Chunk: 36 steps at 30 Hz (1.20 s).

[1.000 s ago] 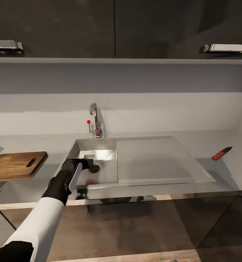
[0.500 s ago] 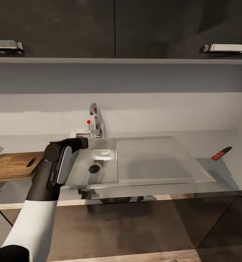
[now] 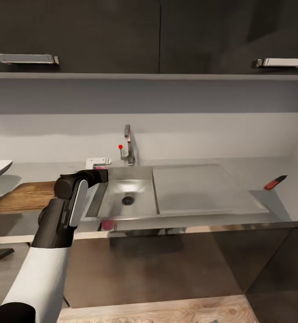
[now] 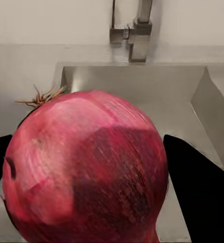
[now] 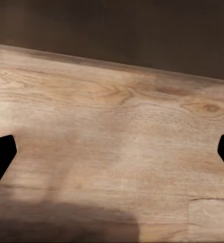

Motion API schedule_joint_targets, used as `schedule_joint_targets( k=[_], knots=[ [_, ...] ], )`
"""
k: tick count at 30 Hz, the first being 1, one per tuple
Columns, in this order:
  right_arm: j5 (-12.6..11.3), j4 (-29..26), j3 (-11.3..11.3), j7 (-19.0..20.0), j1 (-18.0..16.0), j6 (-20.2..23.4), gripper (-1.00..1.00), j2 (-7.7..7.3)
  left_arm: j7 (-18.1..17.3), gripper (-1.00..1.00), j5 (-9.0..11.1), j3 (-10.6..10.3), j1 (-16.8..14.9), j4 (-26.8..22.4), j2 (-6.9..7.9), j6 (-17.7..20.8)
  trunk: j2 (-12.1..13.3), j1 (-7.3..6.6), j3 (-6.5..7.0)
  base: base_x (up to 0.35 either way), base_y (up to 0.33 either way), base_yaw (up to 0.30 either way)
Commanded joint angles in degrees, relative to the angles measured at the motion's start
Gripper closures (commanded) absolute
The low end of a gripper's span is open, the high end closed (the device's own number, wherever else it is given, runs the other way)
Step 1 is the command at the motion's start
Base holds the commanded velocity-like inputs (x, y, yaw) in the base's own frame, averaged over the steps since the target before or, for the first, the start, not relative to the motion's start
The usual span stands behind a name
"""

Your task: In the kitchen, take the Vidalia onion out of the sink, dice it on the chopping board with the paring knife, put the diced onion into the bowl on the countertop, then place both the paring knife and the chopping board into the sink.

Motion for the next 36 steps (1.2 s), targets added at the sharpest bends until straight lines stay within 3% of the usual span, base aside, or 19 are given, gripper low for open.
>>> schedule_joint_targets(
  k=[1, 23, 36],
  knots=[
    [0.6, 0.1, -0.5, -0.3, 0.0, -0.2, -1.00, 0.01, 0.6, 1.00, 0.6, 0.0, 0.0, 0.0, 0.01, 0.2, 0.0, -0.03, -0.06, -0.196, 0.245, 0.000],
    [0.6, 0.1, -0.4, -0.3, 0.0, -0.2, -1.00, 0.01, 0.6, 1.00, -0.5, 0.2, 0.1, 0.2, 0.20, 0.1, 0.0, -0.03, -0.06, -0.003, 0.299, 0.000],
    [0.6, 0.1, -0.5, -0.3, 0.0, -0.2, -1.00, 0.01, 0.6, 1.00, -0.6, 0.2, 0.1, 0.3, 1.55, 0.1, 0.0, -0.03, -0.06, 0.001, 0.304, 0.000]
  ],
)
